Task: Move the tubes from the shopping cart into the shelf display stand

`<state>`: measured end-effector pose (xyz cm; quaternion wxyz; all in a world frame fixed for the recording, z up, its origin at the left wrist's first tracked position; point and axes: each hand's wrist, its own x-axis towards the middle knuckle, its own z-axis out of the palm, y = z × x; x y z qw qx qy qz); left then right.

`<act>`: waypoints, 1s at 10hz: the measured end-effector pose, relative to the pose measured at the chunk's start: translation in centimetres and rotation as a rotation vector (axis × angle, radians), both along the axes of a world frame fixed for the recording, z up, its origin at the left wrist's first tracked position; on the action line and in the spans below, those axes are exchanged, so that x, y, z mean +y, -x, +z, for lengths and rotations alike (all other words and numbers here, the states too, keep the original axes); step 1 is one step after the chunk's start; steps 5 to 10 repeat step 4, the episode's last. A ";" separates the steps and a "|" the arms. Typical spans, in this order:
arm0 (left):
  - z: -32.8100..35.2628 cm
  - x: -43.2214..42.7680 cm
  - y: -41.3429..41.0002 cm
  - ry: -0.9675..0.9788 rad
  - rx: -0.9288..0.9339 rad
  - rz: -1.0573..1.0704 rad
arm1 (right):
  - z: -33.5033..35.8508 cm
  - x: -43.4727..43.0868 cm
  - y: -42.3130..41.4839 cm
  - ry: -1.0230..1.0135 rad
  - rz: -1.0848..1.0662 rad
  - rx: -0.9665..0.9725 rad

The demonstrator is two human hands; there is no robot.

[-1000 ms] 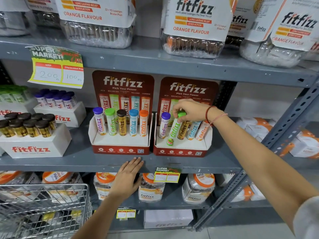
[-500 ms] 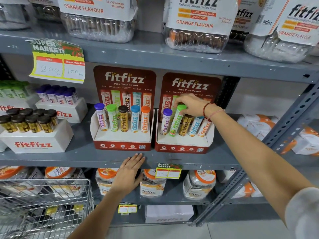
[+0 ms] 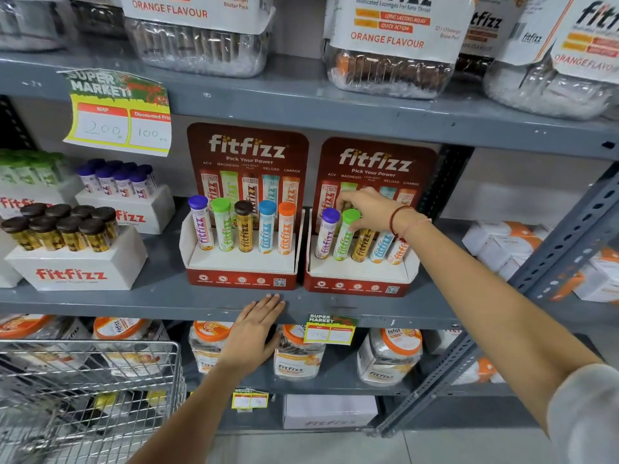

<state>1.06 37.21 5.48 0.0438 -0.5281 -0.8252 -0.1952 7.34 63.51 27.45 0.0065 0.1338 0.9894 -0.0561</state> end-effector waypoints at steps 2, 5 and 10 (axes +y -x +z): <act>0.4 0.2 0.0 0.003 -0.026 -0.008 | -0.1 -0.5 -1.2 0.001 0.001 0.124; 3.8 1.4 0.2 0.030 -0.109 0.043 | 0.0 -4.9 -3.7 -0.104 0.020 0.437; 3.8 1.4 0.2 0.030 -0.109 0.043 | 0.0 -4.9 -3.7 -0.104 0.020 0.437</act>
